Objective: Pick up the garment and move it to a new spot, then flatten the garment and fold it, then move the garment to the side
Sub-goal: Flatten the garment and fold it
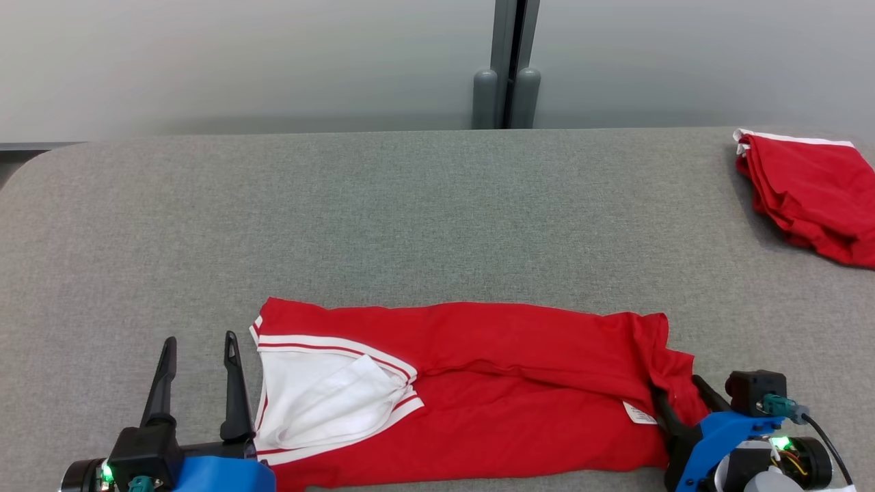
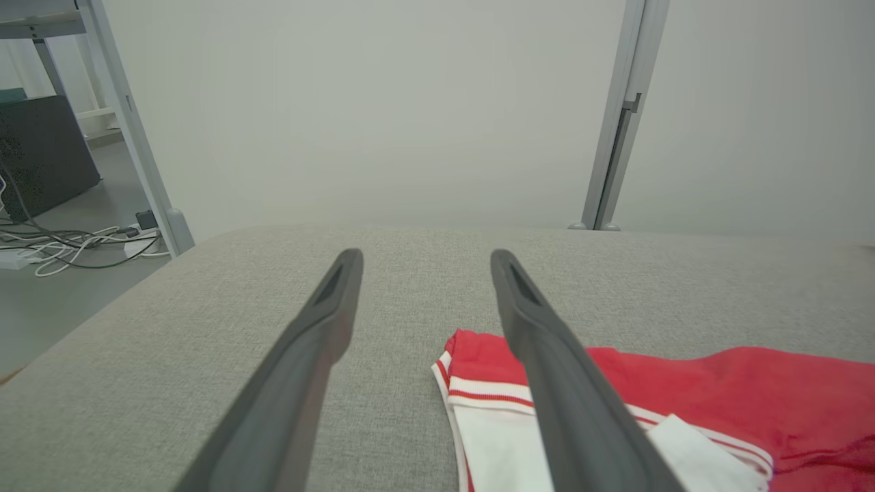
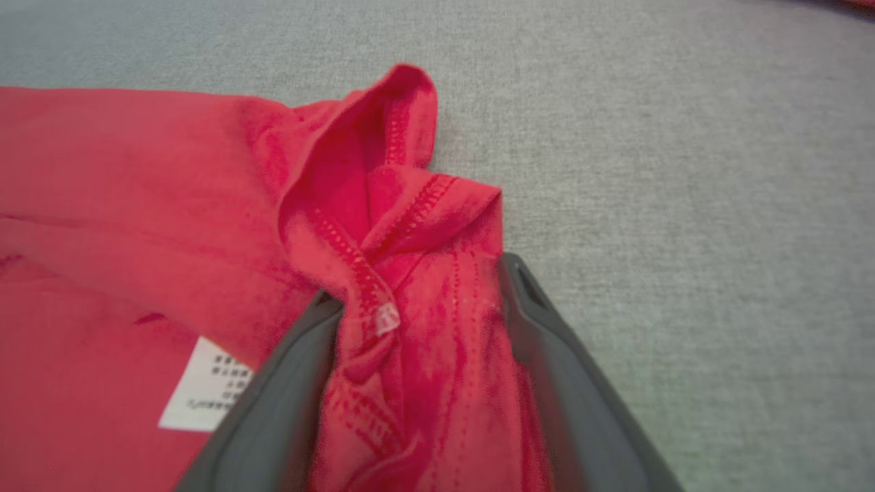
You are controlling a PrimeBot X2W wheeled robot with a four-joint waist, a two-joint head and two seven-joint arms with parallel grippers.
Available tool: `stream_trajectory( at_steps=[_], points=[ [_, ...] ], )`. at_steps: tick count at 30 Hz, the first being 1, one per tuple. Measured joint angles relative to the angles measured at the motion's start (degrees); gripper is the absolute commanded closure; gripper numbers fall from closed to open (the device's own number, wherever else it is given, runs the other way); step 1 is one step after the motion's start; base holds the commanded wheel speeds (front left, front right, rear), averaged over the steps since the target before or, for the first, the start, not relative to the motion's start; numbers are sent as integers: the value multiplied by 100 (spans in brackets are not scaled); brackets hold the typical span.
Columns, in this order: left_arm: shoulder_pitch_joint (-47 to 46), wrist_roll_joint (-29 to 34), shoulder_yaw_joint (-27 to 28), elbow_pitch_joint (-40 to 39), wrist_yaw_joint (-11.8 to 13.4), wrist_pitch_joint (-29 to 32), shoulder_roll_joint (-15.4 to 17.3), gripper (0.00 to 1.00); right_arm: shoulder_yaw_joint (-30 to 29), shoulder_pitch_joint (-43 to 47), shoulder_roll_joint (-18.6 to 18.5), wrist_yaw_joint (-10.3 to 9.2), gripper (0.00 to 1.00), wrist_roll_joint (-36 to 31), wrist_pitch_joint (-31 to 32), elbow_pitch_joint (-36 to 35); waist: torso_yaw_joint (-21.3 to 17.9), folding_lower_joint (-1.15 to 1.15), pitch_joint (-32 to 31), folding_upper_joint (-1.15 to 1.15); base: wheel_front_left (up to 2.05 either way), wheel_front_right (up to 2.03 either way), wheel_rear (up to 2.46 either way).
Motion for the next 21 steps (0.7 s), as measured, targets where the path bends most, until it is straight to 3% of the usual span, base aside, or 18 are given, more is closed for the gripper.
stream_trajectory(
  at_steps=[2,3,4,5,7,14,21],
  points=[
    [-3,77,43,44,-51,0,-44,0,65,-19,10,-9,0,43,52,53,-6,0,3,0,0,0,0],
    [-9,113,77,74,-62,1,-48,0,94,-30,15,-9,35,89,70,67,-9,0,3,0,0,0,0],
    [-16,149,123,92,-81,0,-54,0,134,-38,25,-11,55,149,96,81,-11,0,2,0,0,0,0],
    [-21,182,155,114,-88,0,-55,0,175,-54,41,-18,82,207,138,99,-14,0,-1,0,0,0,0],
    [-24,232,188,147,-101,0,-74,0,233,-82,77,-18,100,357,153,115,-23,0,-13,0,0,0,0],
    [-1,368,325,179,-103,0,-142,0,163,-114,-64,9,100,644,36,154,-94,0,-120,0,0,0,0],
    [69,461,311,142,-76,0,-210,0,-387,-81,-966,4,100,749,54,145,-172,0,-220,0,0,0,0]
  ],
)
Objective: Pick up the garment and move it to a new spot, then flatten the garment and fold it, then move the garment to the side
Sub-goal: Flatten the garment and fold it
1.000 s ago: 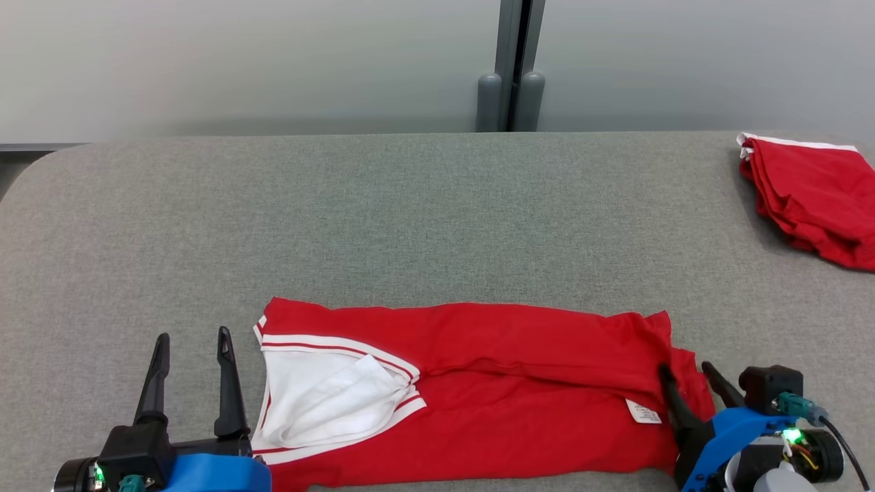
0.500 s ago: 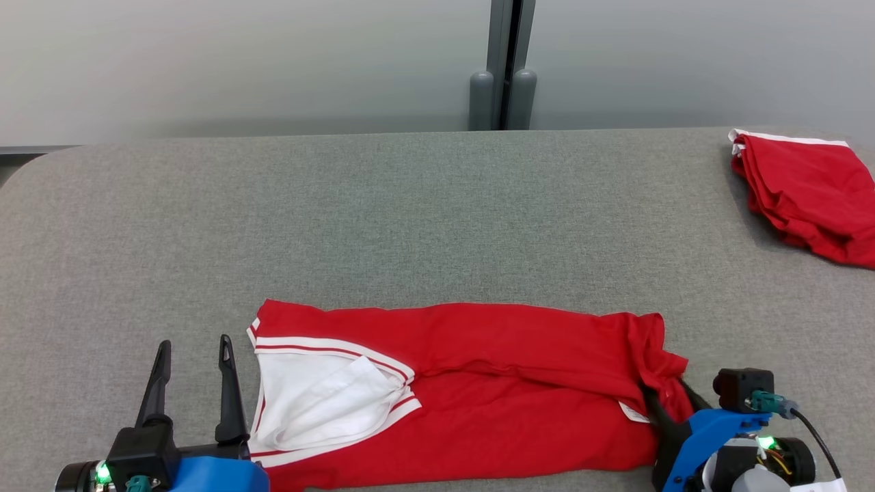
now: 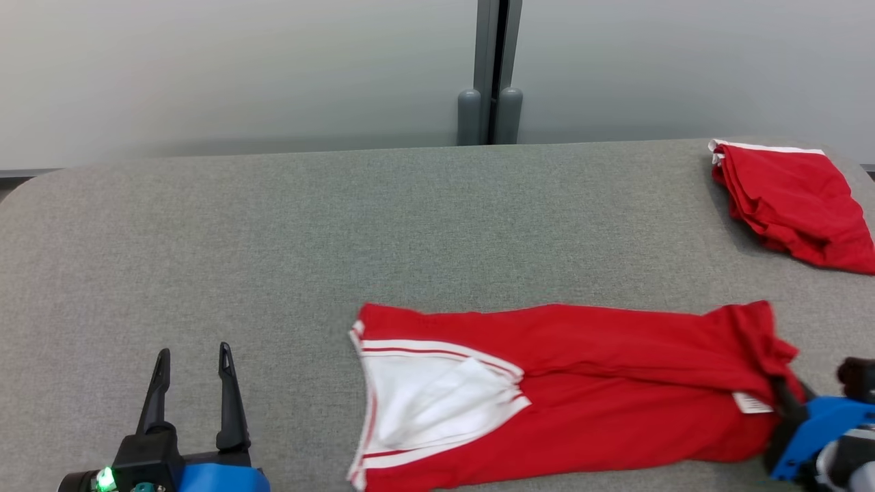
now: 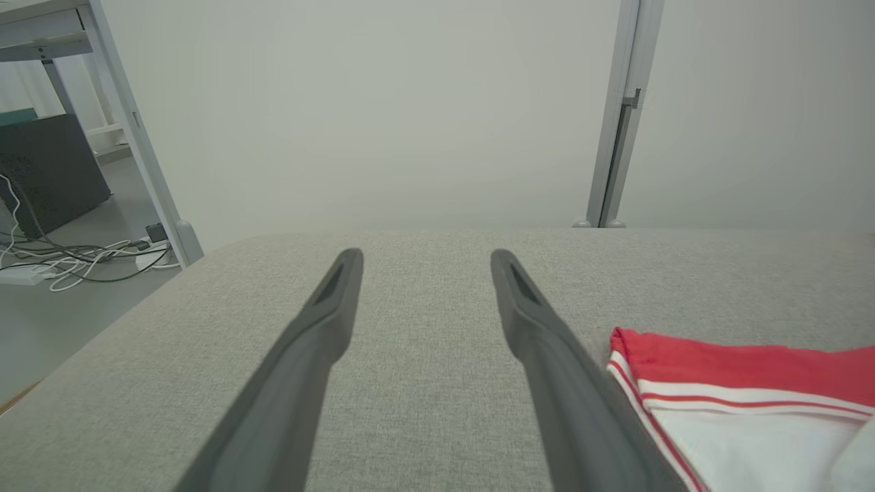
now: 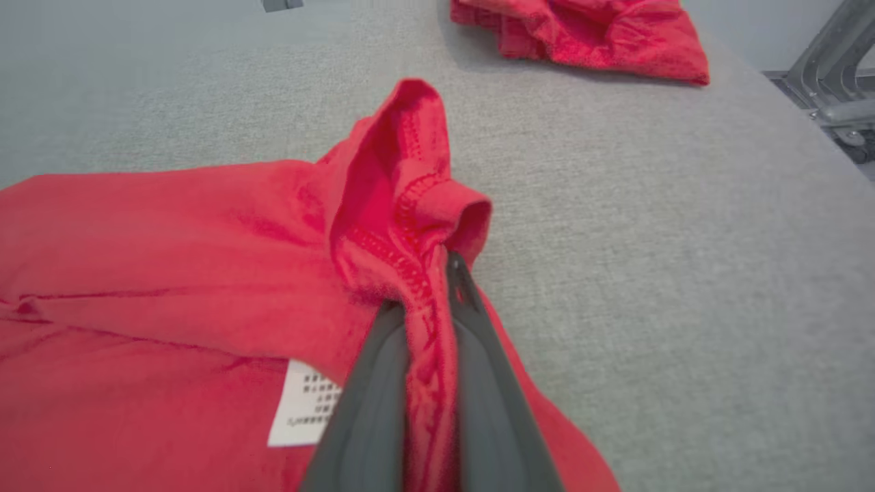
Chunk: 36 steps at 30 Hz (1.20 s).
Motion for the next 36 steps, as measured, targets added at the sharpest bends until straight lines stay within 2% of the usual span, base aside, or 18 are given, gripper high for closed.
stream_trajectory(
  at_steps=[4,8,14,25,30,36],
  points=[
    [36,4,-31,-3,7,0,-24,0,-179,26,-361,-1,100,44,103,-42,-37,0,-6,0,0,0,0],
    [35,-12,48,86,-79,0,-25,0,-154,31,-378,-2,100,105,249,-218,-88,0,-8,0,0,0,0],
    [34,1,97,145,-140,1,-33,0,127,121,-99,-3,100,263,324,-672,-151,0,-63,0,0,0,0],
    [38,26,107,232,-203,0,-51,0,921,291,690,-3,100,481,542,-1802,-126,0,-166,0,0,0,0],
    [51,44,81,234,-221,0,-55,0,1271,271,1102,-3,100,503,602,-1979,-9,0,-201,0,0,0,0],
    [51,49,34,243,-235,0,-65,0,1742,64,1357,-3,100,563,584,-1941,185,0,-193,0,0,0,0]
  ],
)
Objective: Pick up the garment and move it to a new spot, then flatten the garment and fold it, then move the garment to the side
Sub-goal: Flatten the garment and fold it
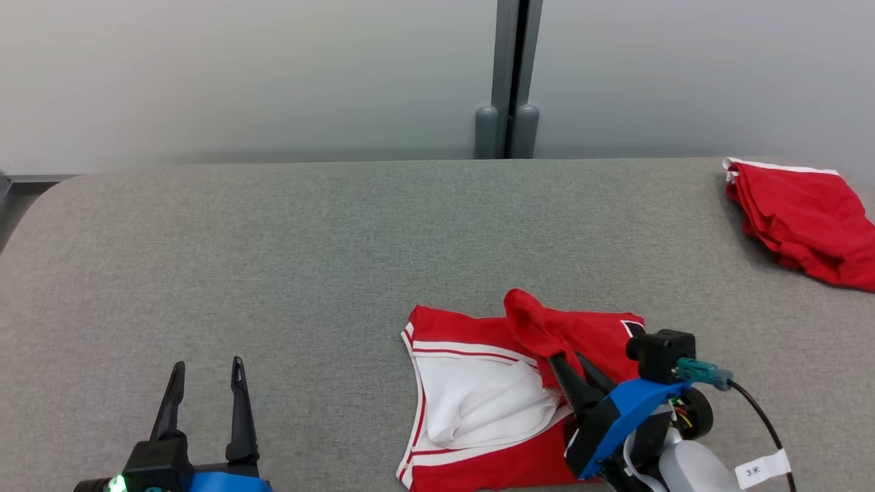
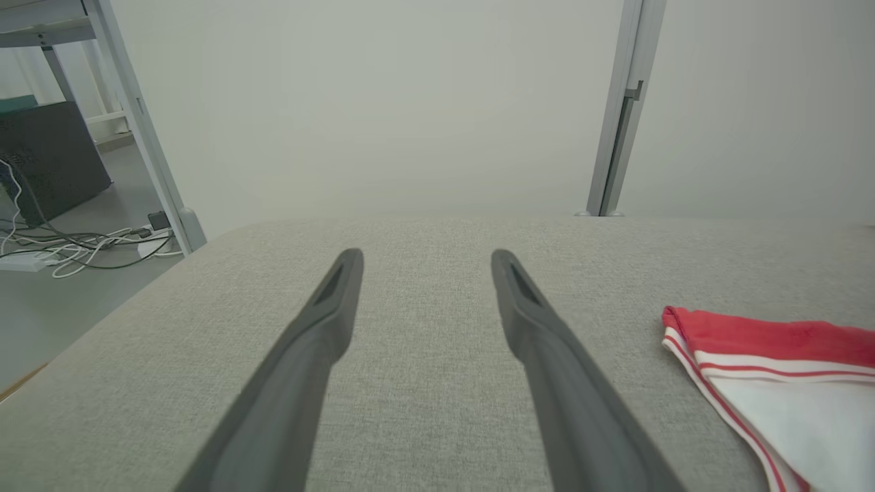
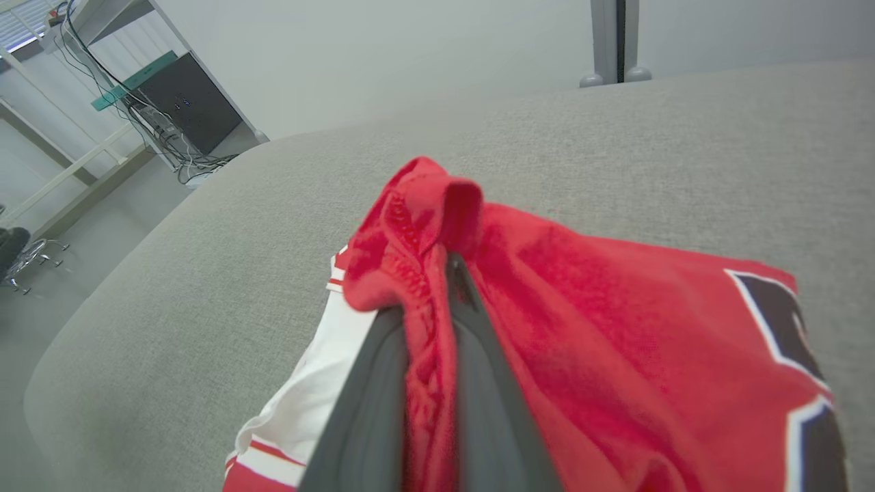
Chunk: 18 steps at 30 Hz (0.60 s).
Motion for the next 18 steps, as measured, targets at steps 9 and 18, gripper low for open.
stream_trajectory(
  at_steps=[9,18],
  points=[
    [-31,-2,-120,60,8,0,-7,0,722,-370,76,0,100,525,-328,320,269,0,51,0,0,0,0],
    [-137,-4,-152,141,0,0,-8,0,1383,-723,79,0,0,873,-645,928,416,0,96,0,0,0,0]
  ],
)
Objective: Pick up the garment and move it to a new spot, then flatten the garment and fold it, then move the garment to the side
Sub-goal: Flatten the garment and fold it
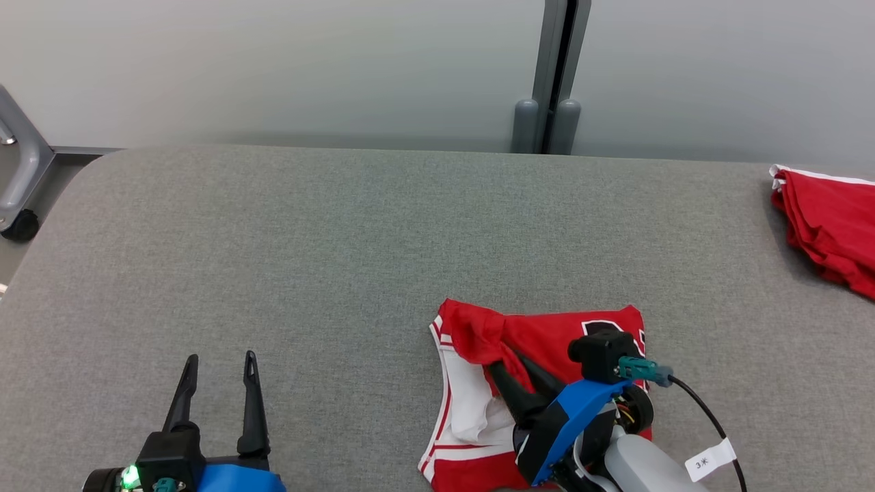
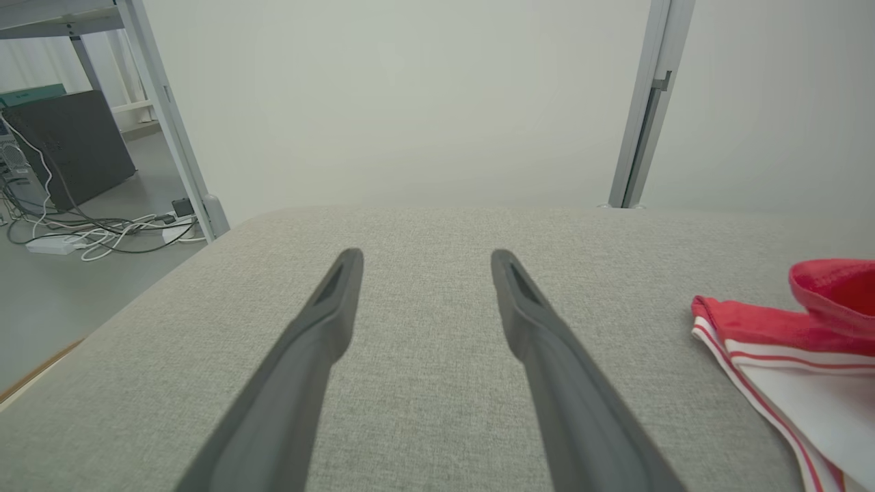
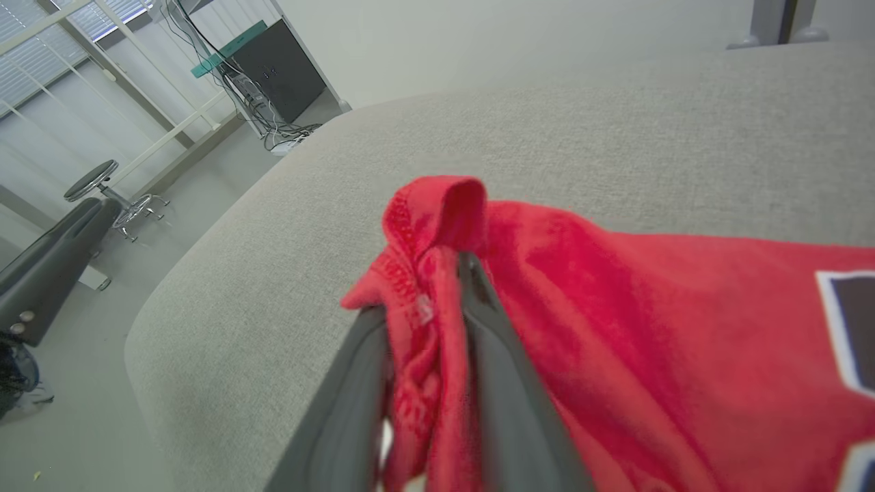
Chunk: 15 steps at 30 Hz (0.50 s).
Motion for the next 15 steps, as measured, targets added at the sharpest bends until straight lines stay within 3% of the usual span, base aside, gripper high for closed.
stream_trajectory(
  at_steps=[11,15],
  points=[
    [-8,-42,3,-19,-9,0,-2,0,-78,-67,-20,0,0,-255,-616,140,-209,0,-30,0,0,0,0],
    [-16,-43,5,-38,-41,0,-2,0,-405,53,-316,0,0,-600,-823,-161,-346,0,-90,0,0,0,0]
  ],
)
